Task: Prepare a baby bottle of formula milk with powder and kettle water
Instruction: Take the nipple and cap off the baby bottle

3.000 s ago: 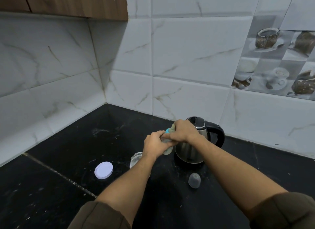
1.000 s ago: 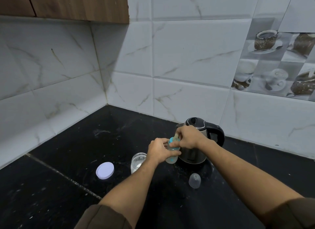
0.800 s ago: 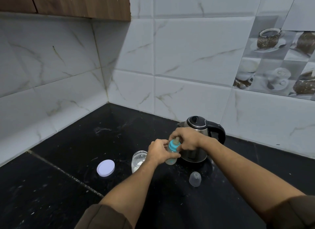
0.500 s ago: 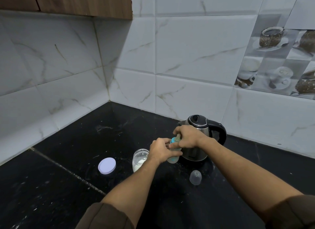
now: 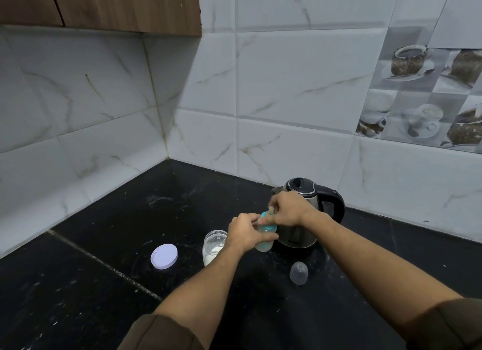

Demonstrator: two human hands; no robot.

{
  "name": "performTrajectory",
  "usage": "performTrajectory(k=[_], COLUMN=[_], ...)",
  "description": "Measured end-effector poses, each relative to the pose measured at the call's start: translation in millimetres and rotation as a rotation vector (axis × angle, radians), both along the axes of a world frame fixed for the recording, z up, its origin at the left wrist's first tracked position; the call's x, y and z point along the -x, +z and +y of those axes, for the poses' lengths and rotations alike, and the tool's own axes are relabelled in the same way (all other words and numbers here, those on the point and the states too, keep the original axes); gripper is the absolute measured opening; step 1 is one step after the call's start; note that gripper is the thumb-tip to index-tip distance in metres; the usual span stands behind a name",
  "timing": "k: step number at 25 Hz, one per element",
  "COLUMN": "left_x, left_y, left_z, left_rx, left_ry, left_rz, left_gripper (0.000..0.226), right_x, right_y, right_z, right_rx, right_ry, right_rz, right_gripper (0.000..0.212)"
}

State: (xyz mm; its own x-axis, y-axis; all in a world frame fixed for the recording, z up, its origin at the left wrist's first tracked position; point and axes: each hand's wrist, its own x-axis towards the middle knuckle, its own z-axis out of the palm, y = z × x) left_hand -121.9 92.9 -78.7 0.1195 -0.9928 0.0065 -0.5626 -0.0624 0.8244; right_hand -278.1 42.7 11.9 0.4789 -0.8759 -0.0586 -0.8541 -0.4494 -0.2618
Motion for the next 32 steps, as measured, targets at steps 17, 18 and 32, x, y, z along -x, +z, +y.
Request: performTrajectory(k=[17,18,32], left_x=[0,0,4], left_y=[3,2,-4], left_z=[-1,-1,4], left_rx=[-0.028,-0.032,-0.074], left_ry=[-0.033,-0.033,-0.047], left_rz=[-0.043,-0.039,-0.006], left_gripper=[0.054,0.058,0.053], right_x=[-2,-2,1], right_y=[10,11,9], right_z=[8,9,4], right_rx=[-0.013,-0.007,-0.081], right_ry=[0.166,0.22,0.13], right_rz=[0.132,0.169,0.111], right_gripper=[0.038,0.042,0.044])
